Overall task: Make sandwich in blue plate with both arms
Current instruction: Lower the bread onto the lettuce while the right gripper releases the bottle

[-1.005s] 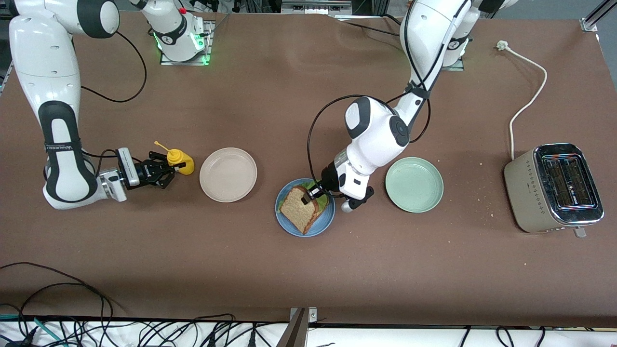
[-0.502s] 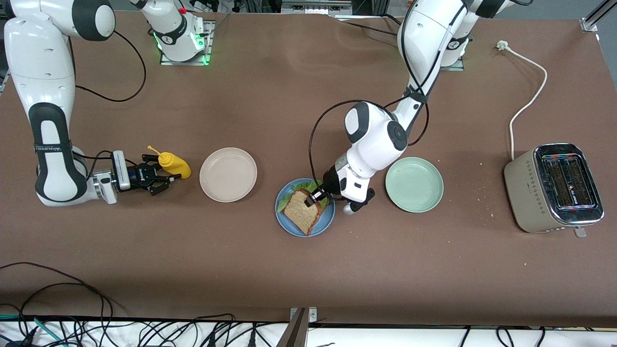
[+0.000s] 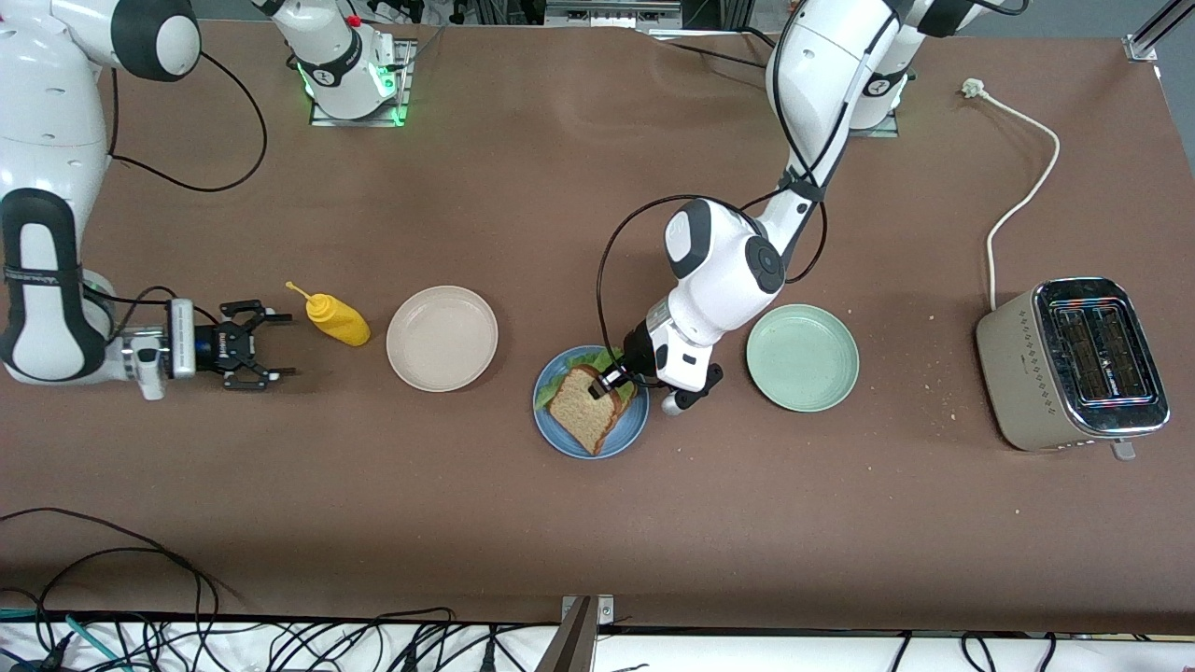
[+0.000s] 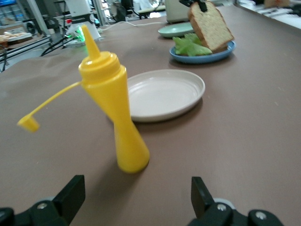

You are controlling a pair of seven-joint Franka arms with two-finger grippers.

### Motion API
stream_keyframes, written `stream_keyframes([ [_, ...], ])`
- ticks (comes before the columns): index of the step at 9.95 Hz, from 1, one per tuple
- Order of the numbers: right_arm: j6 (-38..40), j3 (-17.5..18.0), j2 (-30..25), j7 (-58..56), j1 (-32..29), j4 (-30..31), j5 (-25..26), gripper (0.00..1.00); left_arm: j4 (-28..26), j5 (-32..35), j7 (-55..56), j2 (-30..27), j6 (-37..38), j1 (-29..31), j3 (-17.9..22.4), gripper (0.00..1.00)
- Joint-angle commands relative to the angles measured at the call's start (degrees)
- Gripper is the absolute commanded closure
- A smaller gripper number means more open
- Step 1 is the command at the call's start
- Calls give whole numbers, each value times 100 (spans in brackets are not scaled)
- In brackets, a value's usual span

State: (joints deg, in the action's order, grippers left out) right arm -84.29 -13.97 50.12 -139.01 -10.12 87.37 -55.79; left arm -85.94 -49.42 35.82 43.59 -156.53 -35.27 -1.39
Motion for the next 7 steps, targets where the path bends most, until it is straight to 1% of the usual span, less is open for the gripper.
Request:
stream_keyframes([
  [1, 1, -474, 16, 1222, 45, -325, 67, 0, 86, -129, 65, 71, -62, -94, 60, 73],
  [2, -17, -510, -11, 1784, 54, -508, 242, 0, 68, -111, 48, 80, -62, -103, 69, 61],
  [3, 26, -501, -11, 2442, 63, -806, 487, 0, 51, -111, 39, 80, -62, -103, 69, 48],
  [4, 62, -484, -124, 3084, 71, -1027, 672, 0, 42, -111, 30, 80, -62, -103, 87, 27],
  [5, 71, -475, -334, 3708, 193, -1116, 970, 0, 42, -111, 30, 80, -53, -103, 87, 12],
  [6, 71, -475, -536, 4288, 299, -1152, 1278, 0, 42, -103, 30, 71, -62, -94, 87, 9],
  [7, 123, -475, -782, 4886, 387, -1152, 1524, 0, 25, -76, 21, 71, -53, -94, 95, 1],
])
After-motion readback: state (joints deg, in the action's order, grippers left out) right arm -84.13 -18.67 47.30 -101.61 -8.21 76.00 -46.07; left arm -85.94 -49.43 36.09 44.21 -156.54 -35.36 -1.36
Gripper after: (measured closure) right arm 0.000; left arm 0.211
